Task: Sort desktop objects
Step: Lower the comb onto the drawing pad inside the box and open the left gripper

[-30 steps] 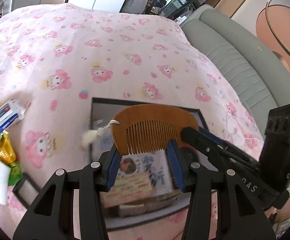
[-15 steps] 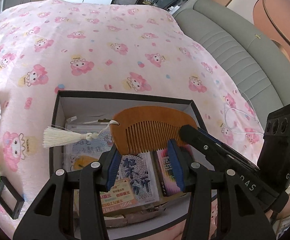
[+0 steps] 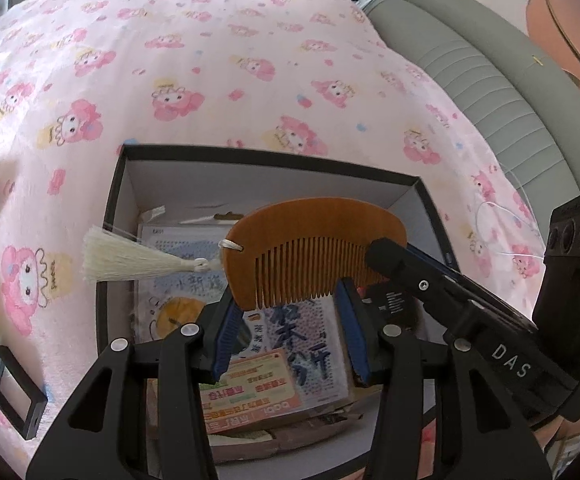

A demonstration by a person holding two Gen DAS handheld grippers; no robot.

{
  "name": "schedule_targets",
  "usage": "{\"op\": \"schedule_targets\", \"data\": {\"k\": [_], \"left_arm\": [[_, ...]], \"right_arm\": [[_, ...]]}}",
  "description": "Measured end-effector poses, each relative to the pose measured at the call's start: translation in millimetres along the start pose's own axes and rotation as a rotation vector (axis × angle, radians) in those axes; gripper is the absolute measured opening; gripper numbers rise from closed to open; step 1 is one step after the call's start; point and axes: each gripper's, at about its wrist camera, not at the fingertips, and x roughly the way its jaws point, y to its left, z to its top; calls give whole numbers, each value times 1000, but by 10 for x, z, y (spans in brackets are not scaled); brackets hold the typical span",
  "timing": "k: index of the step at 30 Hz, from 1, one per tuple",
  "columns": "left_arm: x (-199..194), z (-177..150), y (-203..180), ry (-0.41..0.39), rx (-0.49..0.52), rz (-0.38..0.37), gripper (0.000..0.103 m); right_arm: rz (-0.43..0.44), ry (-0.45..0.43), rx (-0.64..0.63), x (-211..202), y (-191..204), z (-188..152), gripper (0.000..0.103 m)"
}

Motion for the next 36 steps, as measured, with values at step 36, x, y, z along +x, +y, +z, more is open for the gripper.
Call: {"op": "schedule_targets", "data": {"k": [36], "left_arm": [[328,-199,26,163,56,147,42]], "right_arm": [[-292,-24,3,32,-93,-26,36]]}}
